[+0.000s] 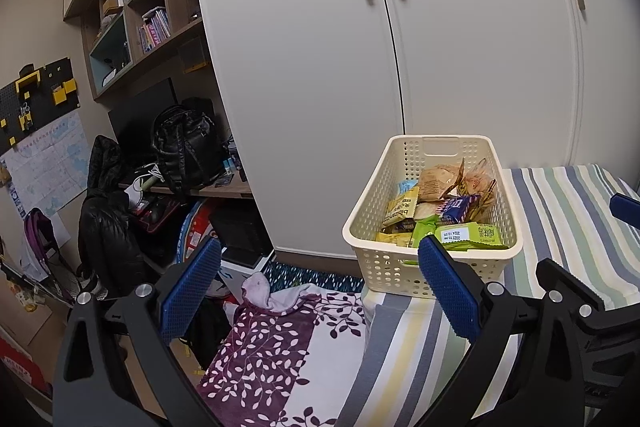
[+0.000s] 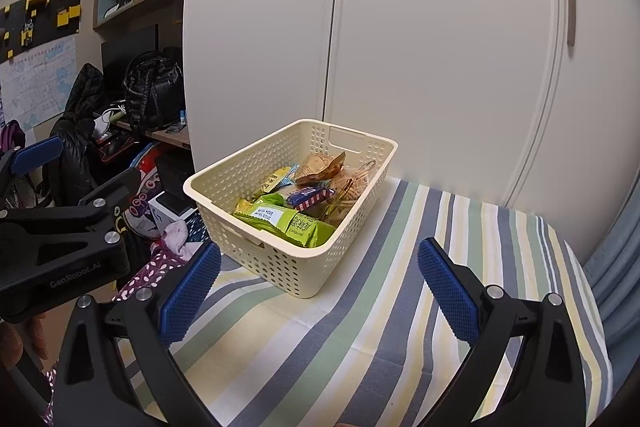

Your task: Organize snacks

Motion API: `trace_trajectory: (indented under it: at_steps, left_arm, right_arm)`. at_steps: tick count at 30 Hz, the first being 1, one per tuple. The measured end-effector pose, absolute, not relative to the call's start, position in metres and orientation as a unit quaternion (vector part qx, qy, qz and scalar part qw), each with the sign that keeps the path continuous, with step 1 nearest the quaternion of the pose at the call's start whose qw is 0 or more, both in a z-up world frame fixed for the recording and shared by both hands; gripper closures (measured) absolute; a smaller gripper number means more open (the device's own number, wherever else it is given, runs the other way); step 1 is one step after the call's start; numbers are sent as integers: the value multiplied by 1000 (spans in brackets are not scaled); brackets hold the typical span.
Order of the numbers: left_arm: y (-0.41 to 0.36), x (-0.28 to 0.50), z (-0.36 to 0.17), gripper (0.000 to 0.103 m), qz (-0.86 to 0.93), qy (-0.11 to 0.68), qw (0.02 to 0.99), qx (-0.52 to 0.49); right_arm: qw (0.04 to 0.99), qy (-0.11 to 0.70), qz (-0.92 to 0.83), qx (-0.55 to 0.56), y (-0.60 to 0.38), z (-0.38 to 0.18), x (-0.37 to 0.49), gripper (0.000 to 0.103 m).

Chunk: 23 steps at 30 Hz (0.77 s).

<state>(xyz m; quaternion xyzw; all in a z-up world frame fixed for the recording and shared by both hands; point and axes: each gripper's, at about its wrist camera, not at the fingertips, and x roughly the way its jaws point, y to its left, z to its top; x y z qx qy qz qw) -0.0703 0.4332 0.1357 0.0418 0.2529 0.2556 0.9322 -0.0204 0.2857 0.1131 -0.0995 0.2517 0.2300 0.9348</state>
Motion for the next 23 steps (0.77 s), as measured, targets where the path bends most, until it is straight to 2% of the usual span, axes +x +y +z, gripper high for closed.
trace_trajectory:
  at_steps: [15,23]
  left_arm:
    - [429,-70,137,3,253,256,932,45]
    - [410,-67,127,3,197,285,938,16]
  right_arm:
    - [938,234,221,-127,286,109,-28,5]
    - [925,316,193,-78,220,84,-12,5]
